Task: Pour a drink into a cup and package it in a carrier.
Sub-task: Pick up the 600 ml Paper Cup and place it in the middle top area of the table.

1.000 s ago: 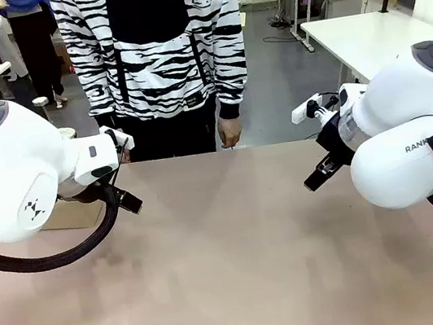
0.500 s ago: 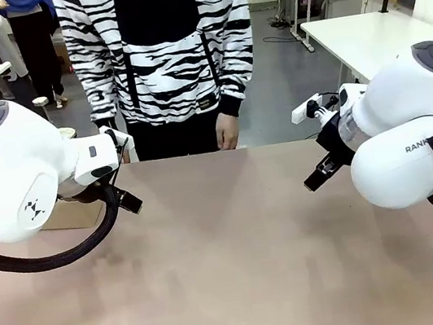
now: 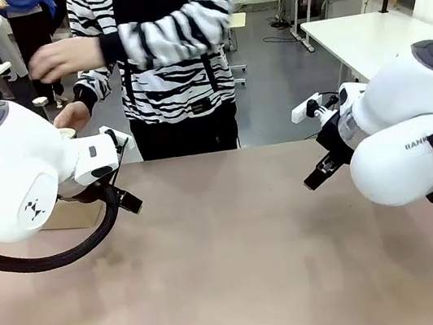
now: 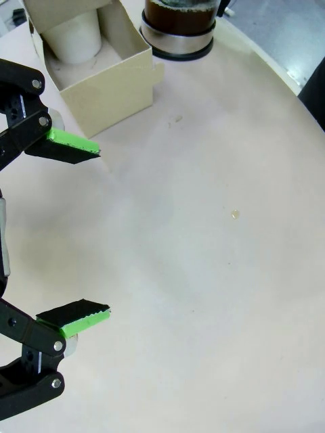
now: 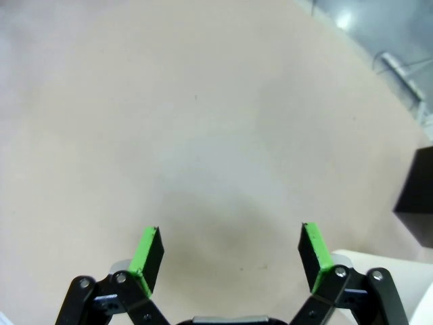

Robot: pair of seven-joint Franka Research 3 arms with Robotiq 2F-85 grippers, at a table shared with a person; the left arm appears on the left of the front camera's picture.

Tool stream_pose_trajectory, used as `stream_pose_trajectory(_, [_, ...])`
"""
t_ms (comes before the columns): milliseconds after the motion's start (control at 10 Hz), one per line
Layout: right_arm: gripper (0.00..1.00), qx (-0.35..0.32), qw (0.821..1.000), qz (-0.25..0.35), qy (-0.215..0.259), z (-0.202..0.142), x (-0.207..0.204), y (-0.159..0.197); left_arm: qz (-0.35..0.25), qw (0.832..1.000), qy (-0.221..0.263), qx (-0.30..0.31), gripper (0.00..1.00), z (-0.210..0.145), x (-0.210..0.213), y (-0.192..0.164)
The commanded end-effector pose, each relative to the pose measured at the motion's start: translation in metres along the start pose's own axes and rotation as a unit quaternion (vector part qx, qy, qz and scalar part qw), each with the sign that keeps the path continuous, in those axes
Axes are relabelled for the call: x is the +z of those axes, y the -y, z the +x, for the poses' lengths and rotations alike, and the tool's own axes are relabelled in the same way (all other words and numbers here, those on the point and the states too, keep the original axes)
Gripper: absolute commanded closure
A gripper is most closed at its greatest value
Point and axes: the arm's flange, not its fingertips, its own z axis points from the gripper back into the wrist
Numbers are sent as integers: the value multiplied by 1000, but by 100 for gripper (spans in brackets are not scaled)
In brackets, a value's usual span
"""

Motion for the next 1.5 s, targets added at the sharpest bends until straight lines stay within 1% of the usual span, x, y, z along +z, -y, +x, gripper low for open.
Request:
stream_pose_trajectory(0, [0, 11, 999, 39, -6, 45, 47, 43, 0, 1000, 0, 0, 0, 0, 0, 0])
stream_pose_trajectory(100, [0, 21, 998, 58, -3, 64, 75, 63, 0, 1000, 0, 0, 0, 0, 0, 0])
stream_pose_trajectory(200, [0, 24, 997, 76, 15, 75, 116, 94, 0, 1000, 0, 0, 0, 0, 0, 0])
stream_pose_trajectory(300, [0, 35, 994, 96, 29, 75, 139, 118, 0, 1000, 0, 0, 0, 0, 0, 0])
stream_pose_trajectory(400, [0, 69, 988, 131, 48, 65, 162, 153, 0, 1000, 0, 0, 0, 0, 0, 0])
stream_pose_trajectory(500, [0, 120, 973, 184, 70, 47, 173, 192, 0, 1000, 0, 0, 0, 0, 0, 0])
stream_pose_trajectory(600, [0, 143, 961, 216, 95, 21, 169, 230, 0, 1000, 0, 0, 0, 0, 0, 0])
stream_pose_trajectory(700, [0, 175, 948, 226, 141, -2, 157, 256, 0, 1000, 0, 0, 0, 0, 0, 0])
stream_pose_trajectory(800, [0, 202, 935, 217, 194, -20, 142, 270, 0, 1000, 0, 0, 0, 0, 0, 0])
stream_pose_trajectory(900, [0, 220, 924, 211, 230, -34, 127, 278, 0, 1000, 0, 0, 0, 0, 0, 0])
stream_pose_trajectory(1000, [0, 212, 919, 212, 257, -46, 116, 281, 0, 1000, 0, 0, 0, 0, 0, 0])
stream_pose_trajectory(1100, [0, 164, 923, 200, 284, -48, 110, 275, 0, 1000, 0, 0, 0, 0, 0, 0])
stream_pose_trajectory(1200, [0, 200, 937, 186, 219, -53, 137, 279, 0, 1000, 0, 0, 0, 0, 0, 0])
stream_pose_trajectory(1400, [0, 200, 937, 186, 219, -53, 137, 279, 0, 1000, 0, 0, 0, 0, 0, 0])
